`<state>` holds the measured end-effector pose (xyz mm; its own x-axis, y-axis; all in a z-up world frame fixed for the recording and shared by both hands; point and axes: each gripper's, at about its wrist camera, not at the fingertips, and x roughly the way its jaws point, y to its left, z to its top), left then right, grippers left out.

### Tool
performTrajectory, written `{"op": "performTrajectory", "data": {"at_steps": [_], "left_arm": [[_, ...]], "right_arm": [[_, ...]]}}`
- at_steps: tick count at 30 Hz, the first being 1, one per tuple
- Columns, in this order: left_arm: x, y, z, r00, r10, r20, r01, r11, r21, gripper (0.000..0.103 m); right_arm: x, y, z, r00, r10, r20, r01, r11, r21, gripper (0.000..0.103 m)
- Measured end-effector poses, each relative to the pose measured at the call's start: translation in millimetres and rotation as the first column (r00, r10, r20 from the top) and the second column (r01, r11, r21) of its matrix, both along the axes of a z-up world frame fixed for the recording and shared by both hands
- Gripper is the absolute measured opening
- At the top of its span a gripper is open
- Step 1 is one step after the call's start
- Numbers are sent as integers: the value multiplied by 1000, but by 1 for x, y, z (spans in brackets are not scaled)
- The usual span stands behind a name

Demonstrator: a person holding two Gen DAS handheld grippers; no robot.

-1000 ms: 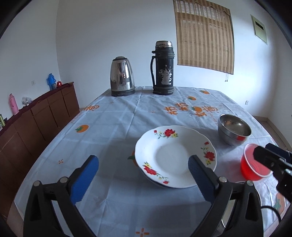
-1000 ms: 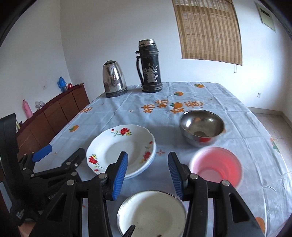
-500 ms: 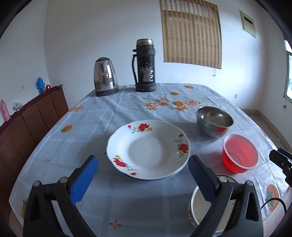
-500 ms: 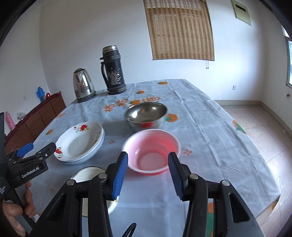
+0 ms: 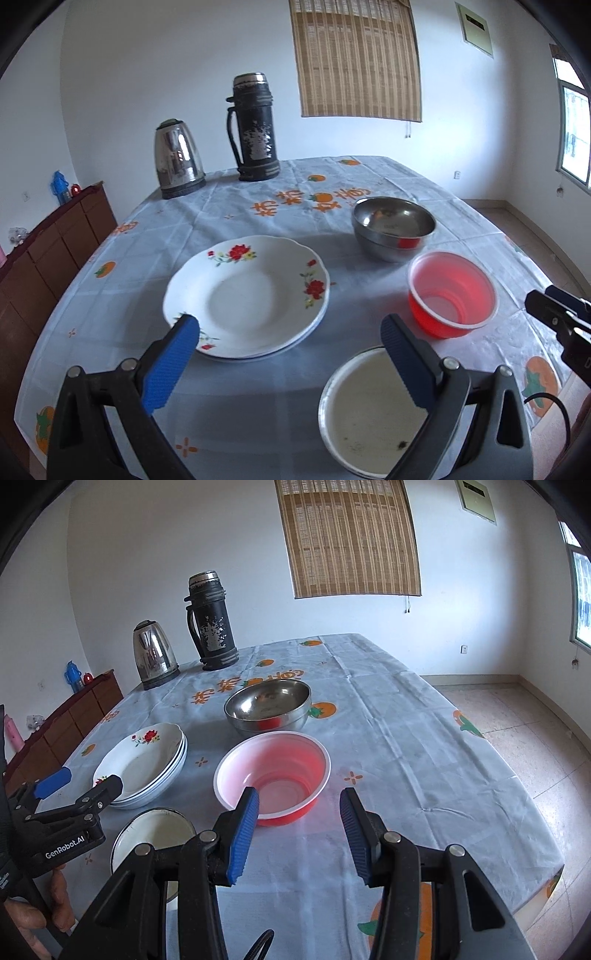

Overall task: Organize plates and bowls
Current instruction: 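Open the right tool and move it toward the pink plastic bowl, then grasp the rim of the pink plastic bowl with the right tool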

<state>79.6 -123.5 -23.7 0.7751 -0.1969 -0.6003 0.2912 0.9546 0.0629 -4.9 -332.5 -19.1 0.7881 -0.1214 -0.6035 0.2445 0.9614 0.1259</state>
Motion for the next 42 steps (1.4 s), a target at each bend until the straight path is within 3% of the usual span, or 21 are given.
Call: {"op": "performTrajectory", "data": {"at_steps": [9, 13, 18, 23, 26, 29, 31, 35, 42], "left_arm": [[14, -5, 13, 998, -61, 3, 61, 998, -21, 100], [31, -5, 18, 997, -78, -21, 77, 996, -41, 100], [37, -1, 26, 997, -83, 6, 83, 996, -30, 100], [49, -21, 26, 981, -190, -47, 188, 981, -39, 98], [62, -51, 19, 966, -236, -105, 238, 971, 10, 73], [77, -74, 3, 940, -265, -213, 276, 961, 20, 67], [81, -88, -8, 922, -288, -258, 304, 952, 24, 46], [84, -105, -22, 891, -319, -324, 339, 941, 8, 44], [91, -107, -28, 889, -307, -341, 328, 944, 6, 44]], "right_arm": [[0, -28, 4, 999, -36, -5, 36, 999, -32, 48], [4, -38, 3, 999, -39, -10, 39, 999, -19, 48], [5, -42, 3, 1000, -24, -5, 24, 1000, -2, 48], [18, -52, -4, 1000, -13, -29, 15, 998, 69, 48], [33, -54, -10, 999, 5, -45, 1, 991, 133, 48], [42, -50, -14, 998, 1, -59, 7, 992, 128, 48], [45, -48, -18, 997, -3, -72, 12, 993, 115, 48], [50, -54, -26, 995, 7, -96, 9, 986, 165, 42], [55, -56, -36, 994, 9, -109, 13, 980, 197, 42]]}}
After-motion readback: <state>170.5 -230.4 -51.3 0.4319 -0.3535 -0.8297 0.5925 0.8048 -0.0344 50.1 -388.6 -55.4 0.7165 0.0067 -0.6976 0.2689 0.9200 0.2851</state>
